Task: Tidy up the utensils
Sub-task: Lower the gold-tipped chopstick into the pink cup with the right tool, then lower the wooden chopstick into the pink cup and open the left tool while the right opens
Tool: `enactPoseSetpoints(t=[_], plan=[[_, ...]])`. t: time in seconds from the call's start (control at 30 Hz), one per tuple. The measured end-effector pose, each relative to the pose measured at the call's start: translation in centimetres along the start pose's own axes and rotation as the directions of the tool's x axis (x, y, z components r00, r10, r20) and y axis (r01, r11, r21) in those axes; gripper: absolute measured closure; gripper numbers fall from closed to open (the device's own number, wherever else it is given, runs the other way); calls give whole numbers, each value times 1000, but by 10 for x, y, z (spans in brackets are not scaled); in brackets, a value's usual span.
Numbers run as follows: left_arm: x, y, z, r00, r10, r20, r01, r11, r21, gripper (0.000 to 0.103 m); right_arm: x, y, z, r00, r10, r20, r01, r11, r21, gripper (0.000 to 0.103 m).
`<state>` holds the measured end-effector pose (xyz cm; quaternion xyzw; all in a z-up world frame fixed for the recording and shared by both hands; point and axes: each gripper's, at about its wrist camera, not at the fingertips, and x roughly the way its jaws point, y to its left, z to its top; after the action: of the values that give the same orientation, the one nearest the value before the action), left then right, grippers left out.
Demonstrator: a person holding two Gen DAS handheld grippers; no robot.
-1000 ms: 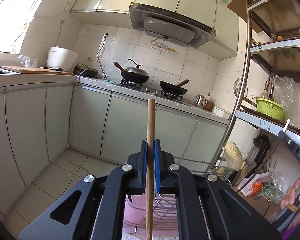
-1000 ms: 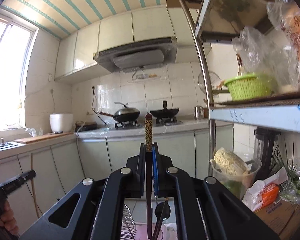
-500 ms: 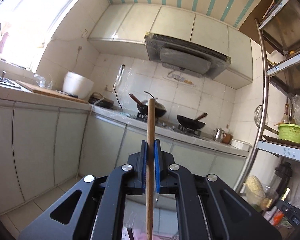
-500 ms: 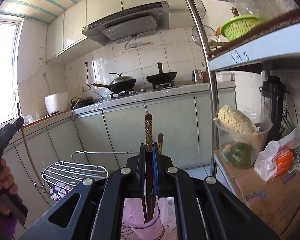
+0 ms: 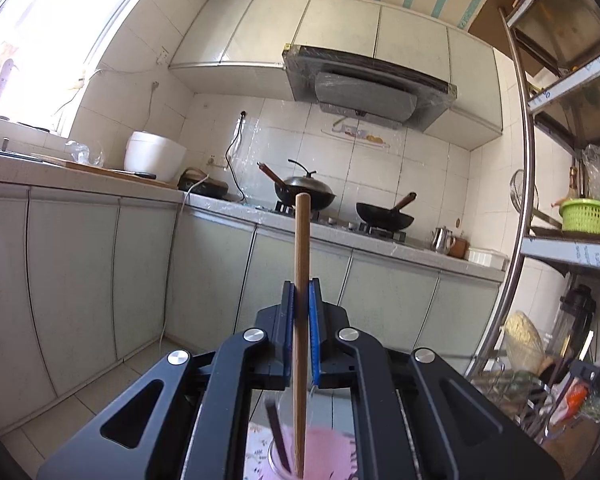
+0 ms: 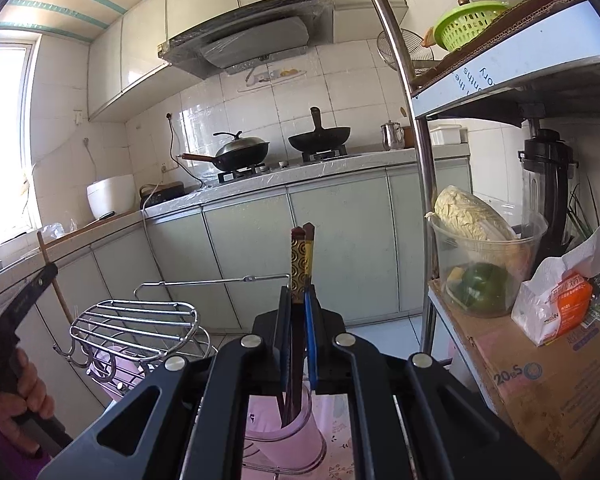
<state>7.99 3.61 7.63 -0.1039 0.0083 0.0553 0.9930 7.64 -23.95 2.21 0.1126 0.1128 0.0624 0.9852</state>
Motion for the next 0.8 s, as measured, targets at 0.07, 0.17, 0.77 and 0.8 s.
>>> enactPoseSetpoints(t=[0.07, 0.17, 0.77, 0.8], plan=[[0, 3, -11, 999, 11, -33, -11, 1000, 8, 97, -1, 1, 0, 1000, -2, 1, 2, 1000, -2, 97], [5, 11, -21, 997, 26, -77, -27, 1000, -4, 97, 0, 3, 0, 1000, -12, -8, 11, 1000, -7, 97], [33, 60, -19, 946, -81, -314, 9, 974, -225, 62, -11, 4, -19, 998, -3, -60, 4, 1000, 16, 59], [29, 60, -17, 947, -79, -310, 9, 975, -221, 62, -13, 3, -20, 998, -3, -62, 5, 1000, 24, 58]])
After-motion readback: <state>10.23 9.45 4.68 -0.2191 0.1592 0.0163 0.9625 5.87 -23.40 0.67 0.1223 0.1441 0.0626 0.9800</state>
